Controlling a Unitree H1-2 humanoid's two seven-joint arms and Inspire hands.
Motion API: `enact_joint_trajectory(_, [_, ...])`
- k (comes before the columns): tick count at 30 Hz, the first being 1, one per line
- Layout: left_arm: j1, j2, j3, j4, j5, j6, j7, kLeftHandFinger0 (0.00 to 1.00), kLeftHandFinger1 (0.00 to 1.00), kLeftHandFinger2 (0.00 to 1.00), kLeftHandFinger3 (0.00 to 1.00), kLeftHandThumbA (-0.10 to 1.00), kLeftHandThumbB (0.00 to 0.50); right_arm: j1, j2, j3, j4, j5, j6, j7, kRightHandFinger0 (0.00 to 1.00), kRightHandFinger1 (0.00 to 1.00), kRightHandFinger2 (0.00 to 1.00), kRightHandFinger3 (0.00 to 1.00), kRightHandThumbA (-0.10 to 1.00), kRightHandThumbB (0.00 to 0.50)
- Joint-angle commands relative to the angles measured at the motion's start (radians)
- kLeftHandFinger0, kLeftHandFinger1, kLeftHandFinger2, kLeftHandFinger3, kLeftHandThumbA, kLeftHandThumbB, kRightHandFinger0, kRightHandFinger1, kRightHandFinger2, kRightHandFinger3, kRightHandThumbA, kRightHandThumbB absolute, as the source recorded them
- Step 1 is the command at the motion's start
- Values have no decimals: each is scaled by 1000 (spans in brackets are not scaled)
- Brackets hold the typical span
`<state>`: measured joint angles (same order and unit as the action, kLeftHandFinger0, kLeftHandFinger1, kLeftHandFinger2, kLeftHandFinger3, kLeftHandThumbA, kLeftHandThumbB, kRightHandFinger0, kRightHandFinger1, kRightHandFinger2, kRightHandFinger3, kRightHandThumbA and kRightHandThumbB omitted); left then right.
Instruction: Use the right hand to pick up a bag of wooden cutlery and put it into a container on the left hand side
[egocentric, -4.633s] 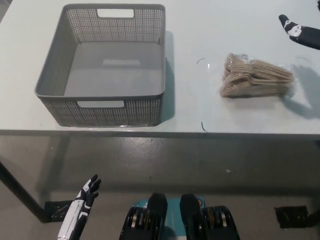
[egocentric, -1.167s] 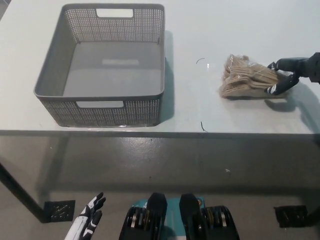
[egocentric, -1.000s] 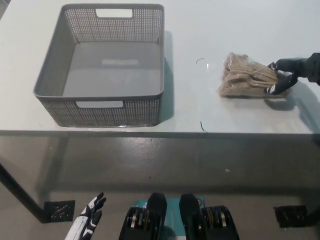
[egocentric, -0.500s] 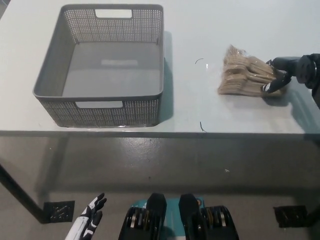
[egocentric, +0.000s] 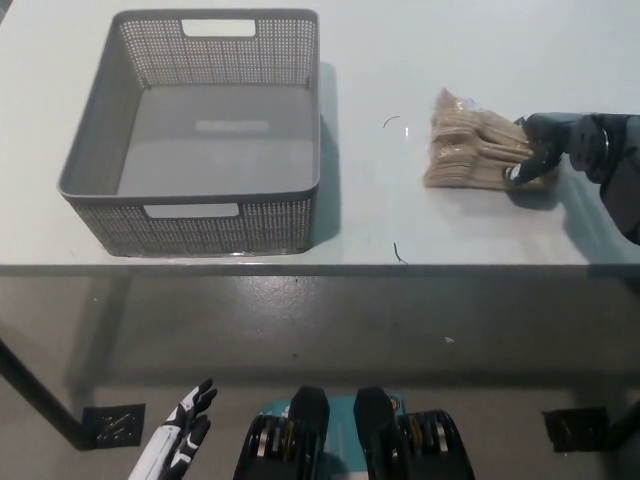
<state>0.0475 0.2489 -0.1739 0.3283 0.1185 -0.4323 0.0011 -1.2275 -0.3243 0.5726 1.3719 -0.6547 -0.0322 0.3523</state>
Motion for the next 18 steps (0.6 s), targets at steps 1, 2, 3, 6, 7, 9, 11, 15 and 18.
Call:
enact_joint_trajectory(1, [-23, 24, -10, -21, 0, -38, -7, 1000, 1000, 1000, 1000, 968, 351, -24, 45, -60, -8, 70, -135, -124, 600, 679, 666, 751, 195, 382])
enact_joint_trajectory(2, [-26, 25, -11, -20, 1, -38, -6, 1000, 1000, 1000, 1000, 964, 343, -16, 43, -70, -11, 74, -157, -174, 279, 396, 445, 433, 54, 334])
enact_joint_trajectory(3, [-29, 27, -12, -20, 4, -38, -4, 1000, 1000, 1000, 1000, 964, 342, -9, 42, -77, -11, 72, -172, -216, 184, 376, 498, 454, 1, 337])
enact_joint_trajectory(6, [-33, 28, -11, -22, 8, -38, -8, 1000, 1000, 1000, 1000, 960, 346, -1, 35, -117, -12, 89, -216, -291, 66, 511, 858, 785, -100, 142])
enact_joint_trajectory(7, [-32, 27, -10, -21, 8, -38, -7, 1000, 1000, 1000, 1000, 957, 350, -3, 32, -132, -13, 100, -218, -299, 56, 545, 858, 871, -100, 106])
enact_joint_trajectory(9, [-29, 26, -7, -22, 3, -38, -13, 1000, 1000, 1000, 1000, 953, 356, -2, 25, -155, -16, 111, -236, -323, 84, 580, 867, 879, -100, 99])
enact_joint_trajectory(11, [-27, 27, -9, -23, 4, -38, -10, 1000, 1000, 1000, 1000, 946, 344, 3, 13, -181, -20, 126, -268, -347, 109, 617, 881, 903, -100, 95])
enact_joint_trajectory(15, [-23, 24, -7, -25, -1, -38, -11, 1000, 1000, 1000, 1000, 942, 348, 3, 2, -205, -17, 127, -293, -385, 143, 630, 912, 945, -100, 90])
enact_joint_trajectory(18, [-23, 23, -8, -23, 13, -38, -2, 1000, 1000, 1000, 1000, 959, 348, 1, -3, -233, -11, 148, -292, -403, 96, 563, 874, 926, -100, 104])
